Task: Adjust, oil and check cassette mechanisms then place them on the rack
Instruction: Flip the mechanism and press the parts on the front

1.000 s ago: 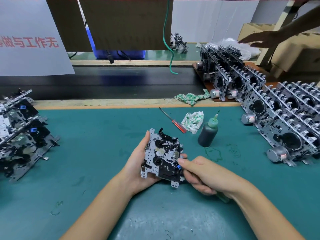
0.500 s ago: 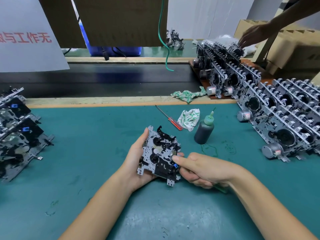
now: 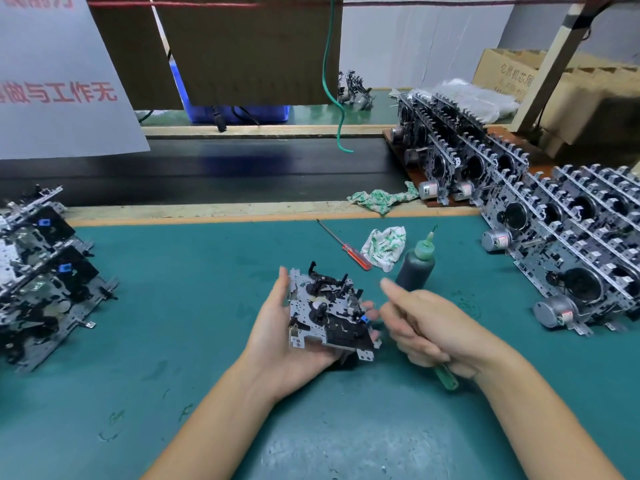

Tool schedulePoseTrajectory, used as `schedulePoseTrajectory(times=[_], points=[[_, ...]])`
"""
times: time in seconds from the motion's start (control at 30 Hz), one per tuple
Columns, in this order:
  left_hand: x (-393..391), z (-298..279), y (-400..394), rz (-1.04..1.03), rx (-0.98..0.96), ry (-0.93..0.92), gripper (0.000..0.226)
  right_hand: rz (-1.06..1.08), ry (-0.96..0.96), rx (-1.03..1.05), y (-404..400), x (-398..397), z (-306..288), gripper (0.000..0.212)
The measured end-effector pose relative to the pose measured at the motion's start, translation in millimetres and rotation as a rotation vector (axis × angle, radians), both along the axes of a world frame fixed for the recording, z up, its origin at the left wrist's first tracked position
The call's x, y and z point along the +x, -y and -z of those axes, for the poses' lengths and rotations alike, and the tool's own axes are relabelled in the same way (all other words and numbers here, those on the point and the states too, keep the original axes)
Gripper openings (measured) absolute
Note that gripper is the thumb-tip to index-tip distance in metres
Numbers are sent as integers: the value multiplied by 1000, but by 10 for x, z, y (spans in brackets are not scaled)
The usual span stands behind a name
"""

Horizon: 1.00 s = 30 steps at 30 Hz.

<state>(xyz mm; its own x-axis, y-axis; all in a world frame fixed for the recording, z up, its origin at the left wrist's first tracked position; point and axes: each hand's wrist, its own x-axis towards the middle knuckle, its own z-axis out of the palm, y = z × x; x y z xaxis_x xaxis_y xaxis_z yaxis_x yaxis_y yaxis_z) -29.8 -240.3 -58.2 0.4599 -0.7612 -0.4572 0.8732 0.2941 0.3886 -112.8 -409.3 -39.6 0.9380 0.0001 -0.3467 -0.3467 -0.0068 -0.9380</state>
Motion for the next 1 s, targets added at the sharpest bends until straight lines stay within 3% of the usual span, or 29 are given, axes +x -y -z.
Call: schedulePoseTrajectory(times=[0.13, 0.37, 0.43, 0.53, 0.6, 0.67, 0.77, 0.83, 0.9, 1.0], points=[[19, 2, -23, -33, -111, -57, 100, 182, 19, 52, 73, 25, -2, 38], [48, 39, -30, -63, -104, -83, 103, 138, 6, -215, 17, 36, 66, 38], [51, 57, -45, -44, -80, -52, 102, 170, 36, -436, -5, 30, 70, 38], [81, 75, -83, -8, -25, 39, 96, 124, 143, -1122, 23, -6, 83, 31], [100, 76, -108, 29, -10, 87, 89, 171, 291, -1259, 17, -22, 56, 27], [100, 68, -124, 50, -29, 118, 79, 318, 505, -1120, -14, -27, 54, 28], [86, 67, -129, 69, -82, 151, 71, 762, 728, -808, -35, -26, 44, 21], [78, 73, -124, 86, -118, 164, 70, 886, 666, -705, -8, -1, 61, 43], [73, 101, -108, 115, -135, 173, 70, 844, 480, -666, 61, 37, 129, 63], [82, 154, -86, 140, -147, 156, 69, 722, 248, -578, 135, 99, 252, 53]])
